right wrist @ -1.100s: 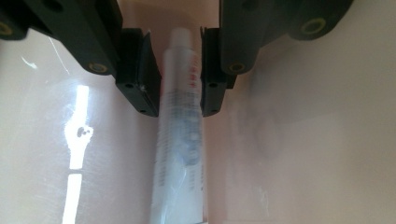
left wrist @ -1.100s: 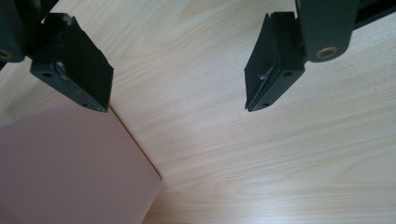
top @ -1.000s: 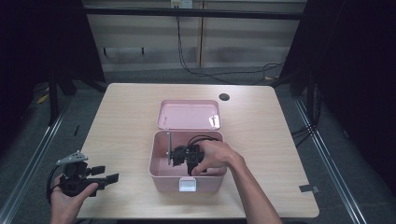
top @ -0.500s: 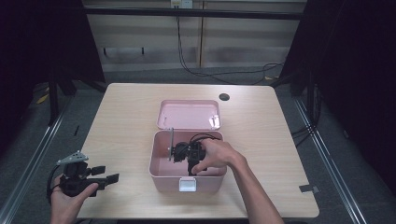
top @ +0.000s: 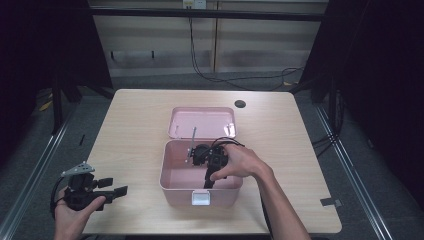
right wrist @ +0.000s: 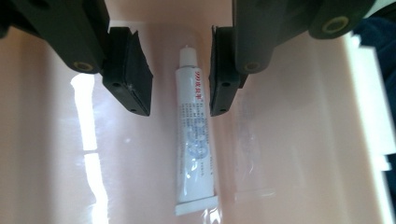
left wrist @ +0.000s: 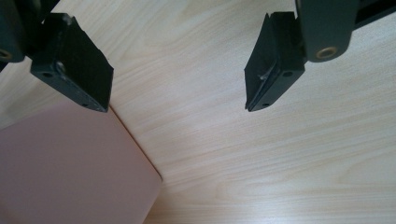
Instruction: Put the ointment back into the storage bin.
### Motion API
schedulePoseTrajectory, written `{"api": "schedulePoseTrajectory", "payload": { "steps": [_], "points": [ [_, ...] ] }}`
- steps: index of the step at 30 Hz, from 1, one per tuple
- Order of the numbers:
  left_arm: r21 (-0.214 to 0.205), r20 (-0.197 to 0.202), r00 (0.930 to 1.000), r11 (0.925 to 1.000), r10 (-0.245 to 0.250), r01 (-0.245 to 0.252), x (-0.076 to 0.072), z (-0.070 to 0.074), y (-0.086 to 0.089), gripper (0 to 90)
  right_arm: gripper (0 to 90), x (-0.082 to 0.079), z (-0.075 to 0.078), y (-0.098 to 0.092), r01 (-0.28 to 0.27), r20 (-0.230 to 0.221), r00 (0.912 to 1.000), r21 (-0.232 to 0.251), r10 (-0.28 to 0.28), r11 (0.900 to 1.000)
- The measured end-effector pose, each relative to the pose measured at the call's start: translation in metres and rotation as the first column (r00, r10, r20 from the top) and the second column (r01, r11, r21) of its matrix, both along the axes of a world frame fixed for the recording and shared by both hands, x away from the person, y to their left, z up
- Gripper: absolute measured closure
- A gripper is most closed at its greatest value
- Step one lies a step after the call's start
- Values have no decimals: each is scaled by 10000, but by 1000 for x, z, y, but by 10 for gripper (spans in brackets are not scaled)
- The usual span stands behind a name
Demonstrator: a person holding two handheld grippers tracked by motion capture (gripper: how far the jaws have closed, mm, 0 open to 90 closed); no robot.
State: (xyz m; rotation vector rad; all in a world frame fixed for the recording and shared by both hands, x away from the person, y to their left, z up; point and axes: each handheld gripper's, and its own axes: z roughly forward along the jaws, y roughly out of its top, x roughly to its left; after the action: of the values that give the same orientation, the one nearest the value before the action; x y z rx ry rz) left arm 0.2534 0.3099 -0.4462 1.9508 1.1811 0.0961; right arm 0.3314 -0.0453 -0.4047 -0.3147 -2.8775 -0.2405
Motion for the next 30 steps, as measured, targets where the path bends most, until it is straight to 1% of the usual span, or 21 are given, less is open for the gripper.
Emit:
{"api": "schedulePoseTrajectory", "payload": {
  "steps": [2, 3, 5, 7, 10, 13, 15, 16, 18, 23, 25, 26, 28, 29, 30],
  "points": [
    [16, -2, 10000, 10000, -5, 5, 0, 0, 0, 237, 591, 0, 4, -3, 131, 98, 9999, 119, -132, 9998],
    [14, -9, 10000, 10000, -4, 4, 0, 0, 0, 237, 591, -1, 7, -5, 185, 231, 9996, 204, -190, 9996],
    [21, 7, 10000, 10000, 1, -1, 0, 0, 0, 237, 591, 0, 9, -7, 276, 280, 9992, 271, -284, 9993],
    [19, -6, 10000, 10000, -5, 5, 0, 0, 0, 237, 593, -2, 16, -12, 436, 433, 9980, 502, -458, 9978],
    [29, -9, 10000, 10000, -6, 6, 0, 0, 0, 237, 593, -4, 21, -18, 609, 657, 9956, 826, -664, 9947],
    [23, -10, 10000, 10000, 0, 0, 0, 0, 0, 237, 593, -7, 28, -25, 771, 809, 9930, 1023, -855, 9918],
    [51, -12, 10000, 10000, 8, -8, 0, 0, 0, 237, 594, -9, 32, -31, 933, 932, 9902, 1104, -1037, 9895],
    [49, -18, 10000, 10000, 18, -17, 0, -1, 0, 237, 599, -11, 36, -35, 993, 934, 9894, 1236, -1112, 9873],
    [50, -20, 10000, 10000, 15, -15, 0, -1, 0, 237, 600, -12, 41, -41, 1074, 1083, 9864, 1425, -1233, 9839],
    [56, -35, 10000, 10000, 5, -5, 0, -1, 0, 237, 600, -16, 58, -58, 1443, 1301, 9775, 1619, -1661, 9762],
    [58, -34, 10000, 10000, 6, -5, 0, -1, 0, 237, 599, -17, 63, -65, 1389, 1284, 9780, 1857, -1641, 9727],
    [58, -36, 10000, 10000, 4, -3, 0, -1, 0, 237, 599, -19, 66, -68, 1420, 1279, 9775, 1887, -1677, 9717],
    [52, -36, 10000, 10000, 8, -8, 0, -1, -1, 237, 597, -20, 69, -73, 1554, 1422, 9726, 1909, -1840, 9692],
    [59, -36, 10000, 10000, 19, -19, 0, -1, -1, 237, 596, -22, 73, -78, 1647, 1422, 9706, 1962, -1942, 9666],
    [63, -38, 10000, 10000, 11, -11, 0, -1, -1, 237, 594, -22, 74, -80, 1573, 1515, 9701, 2026, -1896, 9665]
  ]
}}
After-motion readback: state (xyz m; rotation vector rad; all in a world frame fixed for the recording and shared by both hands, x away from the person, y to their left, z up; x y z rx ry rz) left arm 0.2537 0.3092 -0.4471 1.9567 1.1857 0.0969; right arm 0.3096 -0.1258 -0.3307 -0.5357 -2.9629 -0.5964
